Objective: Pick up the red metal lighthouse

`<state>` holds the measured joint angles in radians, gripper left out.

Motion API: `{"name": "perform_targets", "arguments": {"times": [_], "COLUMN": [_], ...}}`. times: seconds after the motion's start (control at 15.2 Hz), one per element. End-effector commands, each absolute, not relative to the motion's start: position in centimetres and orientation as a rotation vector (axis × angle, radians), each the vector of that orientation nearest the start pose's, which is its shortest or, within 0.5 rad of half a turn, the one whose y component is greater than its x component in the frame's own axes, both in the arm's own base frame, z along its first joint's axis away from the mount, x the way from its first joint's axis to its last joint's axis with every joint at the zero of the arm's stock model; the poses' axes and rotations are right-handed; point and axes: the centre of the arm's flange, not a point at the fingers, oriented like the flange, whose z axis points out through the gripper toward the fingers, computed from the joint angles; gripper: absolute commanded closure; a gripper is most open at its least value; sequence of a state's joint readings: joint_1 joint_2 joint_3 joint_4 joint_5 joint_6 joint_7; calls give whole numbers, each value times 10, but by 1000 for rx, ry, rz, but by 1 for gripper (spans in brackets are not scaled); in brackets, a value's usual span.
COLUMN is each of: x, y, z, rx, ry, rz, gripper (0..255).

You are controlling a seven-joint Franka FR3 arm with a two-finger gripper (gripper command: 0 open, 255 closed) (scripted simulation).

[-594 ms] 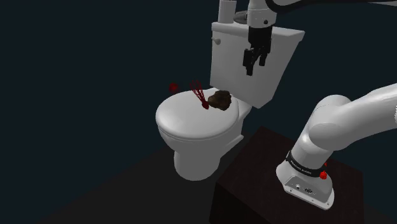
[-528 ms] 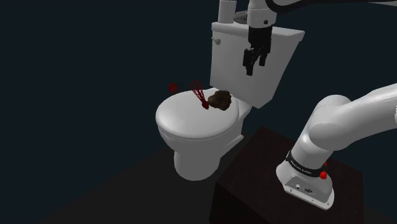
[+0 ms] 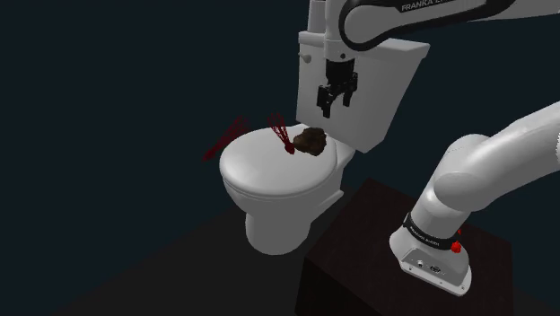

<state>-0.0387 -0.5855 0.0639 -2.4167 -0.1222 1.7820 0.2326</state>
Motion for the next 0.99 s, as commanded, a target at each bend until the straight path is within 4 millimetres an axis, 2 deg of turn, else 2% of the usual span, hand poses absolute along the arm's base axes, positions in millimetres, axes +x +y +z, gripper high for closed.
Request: {"name": "perform_targets", "arguments": {"times": [0.0,0.92], "x": [389,524], "y": [-1,-36], "z": [495,387], "rx": [-3276,-3194], "ry": [360,674], "rz": [27,-115], "gripper": [0,0]}}
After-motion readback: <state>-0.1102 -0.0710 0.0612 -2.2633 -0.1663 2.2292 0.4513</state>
